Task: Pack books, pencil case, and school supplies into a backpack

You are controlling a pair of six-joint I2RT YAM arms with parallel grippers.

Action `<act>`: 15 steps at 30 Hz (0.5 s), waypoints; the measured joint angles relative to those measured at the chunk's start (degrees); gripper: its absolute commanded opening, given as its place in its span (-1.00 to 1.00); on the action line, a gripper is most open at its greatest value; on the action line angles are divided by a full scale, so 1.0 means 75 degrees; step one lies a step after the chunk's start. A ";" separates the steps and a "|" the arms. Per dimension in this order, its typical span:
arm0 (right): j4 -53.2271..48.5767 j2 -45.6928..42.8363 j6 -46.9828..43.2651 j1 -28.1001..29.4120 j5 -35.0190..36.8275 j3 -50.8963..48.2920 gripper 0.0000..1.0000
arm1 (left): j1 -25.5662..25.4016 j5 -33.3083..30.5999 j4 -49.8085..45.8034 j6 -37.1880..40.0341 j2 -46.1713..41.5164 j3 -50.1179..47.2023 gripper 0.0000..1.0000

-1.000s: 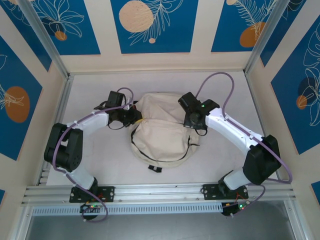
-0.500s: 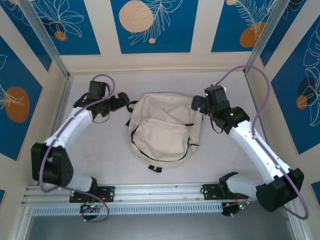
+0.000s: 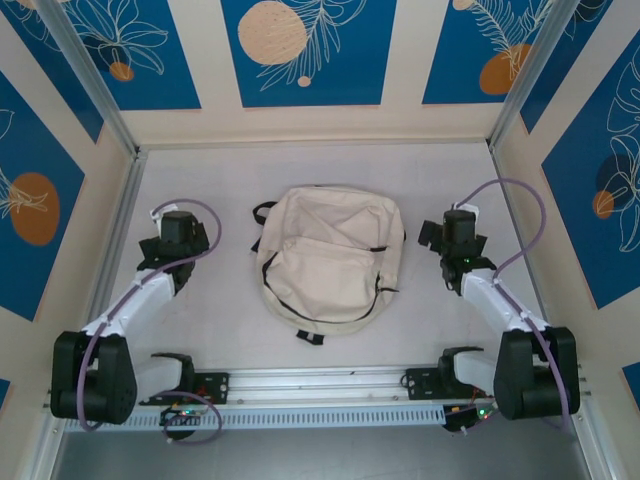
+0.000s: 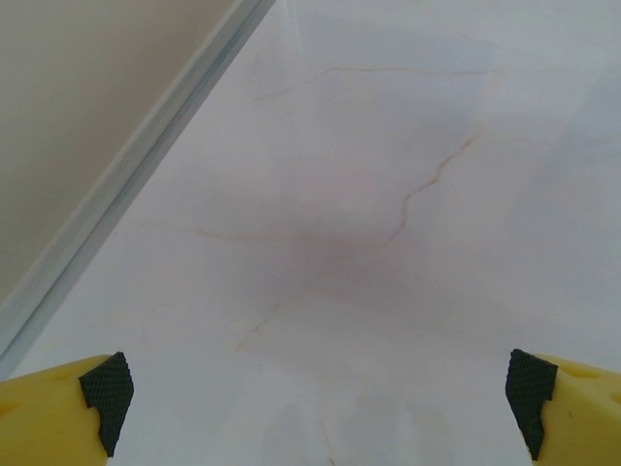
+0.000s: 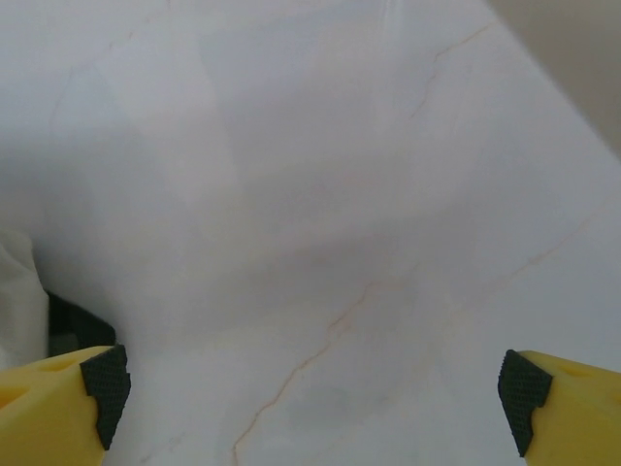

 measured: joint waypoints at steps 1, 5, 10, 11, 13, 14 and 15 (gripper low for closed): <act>0.0303 0.0125 -0.0090 0.0003 -0.0087 -0.0157 0.99 | 0.0035 0.0012 0.0274 0.0201 0.0093 -0.0096 1.00; 0.1754 0.0478 -0.0411 0.0003 -0.0501 -0.0691 0.98 | 0.0119 0.0624 0.1705 0.1020 0.0542 -0.0568 1.00; 0.3241 0.0810 -0.0702 0.0003 -0.1279 -0.1096 0.99 | 0.0125 0.1591 0.3133 0.1725 0.0991 -0.1189 1.00; 0.3509 0.0895 -0.0766 0.0003 -0.1445 -0.1148 0.99 | 0.0134 0.1769 0.3348 0.1816 0.1020 -0.1262 1.00; 0.3949 0.1075 -0.0874 0.0003 -0.1705 -0.1195 0.99 | 0.0169 0.2159 0.3826 0.1915 0.1061 -0.1384 1.00; 0.4182 0.1166 -0.0918 0.0003 -0.1842 -0.1218 0.98 | 0.0195 0.2358 0.4121 0.1955 0.1102 -0.1445 1.00; 0.4374 0.1239 -0.0970 0.0003 -0.1947 -0.1241 0.99 | 0.0216 0.2559 0.4424 0.2005 0.1169 -0.1510 1.00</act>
